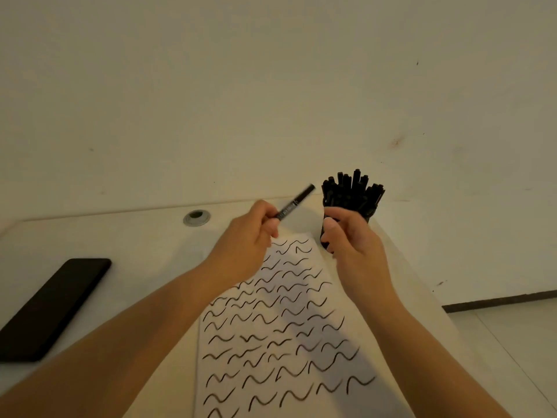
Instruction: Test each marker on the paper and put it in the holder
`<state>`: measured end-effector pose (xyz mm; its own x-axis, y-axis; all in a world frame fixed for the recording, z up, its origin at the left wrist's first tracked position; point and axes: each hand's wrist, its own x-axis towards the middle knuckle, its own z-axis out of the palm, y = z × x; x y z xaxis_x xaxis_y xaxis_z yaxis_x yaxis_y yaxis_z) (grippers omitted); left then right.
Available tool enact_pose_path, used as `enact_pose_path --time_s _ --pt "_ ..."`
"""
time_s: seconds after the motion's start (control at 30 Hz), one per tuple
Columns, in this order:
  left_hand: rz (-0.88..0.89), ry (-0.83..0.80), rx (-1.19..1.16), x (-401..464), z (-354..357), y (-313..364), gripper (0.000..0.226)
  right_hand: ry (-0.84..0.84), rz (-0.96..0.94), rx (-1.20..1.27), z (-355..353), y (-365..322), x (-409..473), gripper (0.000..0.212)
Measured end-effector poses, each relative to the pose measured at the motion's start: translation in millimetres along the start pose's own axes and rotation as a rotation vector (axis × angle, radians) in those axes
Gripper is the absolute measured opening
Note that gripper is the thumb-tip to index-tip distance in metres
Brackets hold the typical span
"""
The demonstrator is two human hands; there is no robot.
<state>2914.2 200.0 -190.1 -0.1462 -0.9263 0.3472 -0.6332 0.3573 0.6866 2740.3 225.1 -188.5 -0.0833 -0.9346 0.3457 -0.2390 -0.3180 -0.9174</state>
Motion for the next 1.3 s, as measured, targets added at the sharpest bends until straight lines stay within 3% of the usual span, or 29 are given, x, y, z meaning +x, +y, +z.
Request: enact_pose_path --time_s 0.17,0.6,0.73,0.8,0.97,1.1,1.3 --pt "0.061 -0.129 0.010 -67.2 -2.6 23.6 0.013 -0.077 0.073 0.130 17.1 -10.7 -46.5 0.021" --pt "-0.032 -0.045 0.059 -179.0 -3.0 25.4 0.022 0.115 0.237 0.377 27.3 -20.9 -140.5 0.031" --pt "-0.126 -0.046 -0.086 -193.7 -6.8 31.4 0.018 0.145 0.260 0.404 28.6 -21.9 -151.4 0.035" --pt "-0.169 -0.063 -0.135 -198.7 -8.2 35.9 0.017 0.089 0.295 0.461 27.9 -22.5 -156.2 0.037" --pt "-0.069 -0.177 0.052 -210.6 -10.4 45.1 0.008 -0.289 0.382 0.394 25.6 -28.8 -162.2 0.038" --pt "-0.007 -0.243 0.209 -212.9 -15.2 51.5 0.022 -0.367 0.444 0.344 15.2 -33.3 -156.6 0.038" --pt "-0.132 -0.381 -0.103 -208.9 -16.6 62.5 0.034 -0.415 0.438 0.379 2.8 -40.1 -146.9 0.043"
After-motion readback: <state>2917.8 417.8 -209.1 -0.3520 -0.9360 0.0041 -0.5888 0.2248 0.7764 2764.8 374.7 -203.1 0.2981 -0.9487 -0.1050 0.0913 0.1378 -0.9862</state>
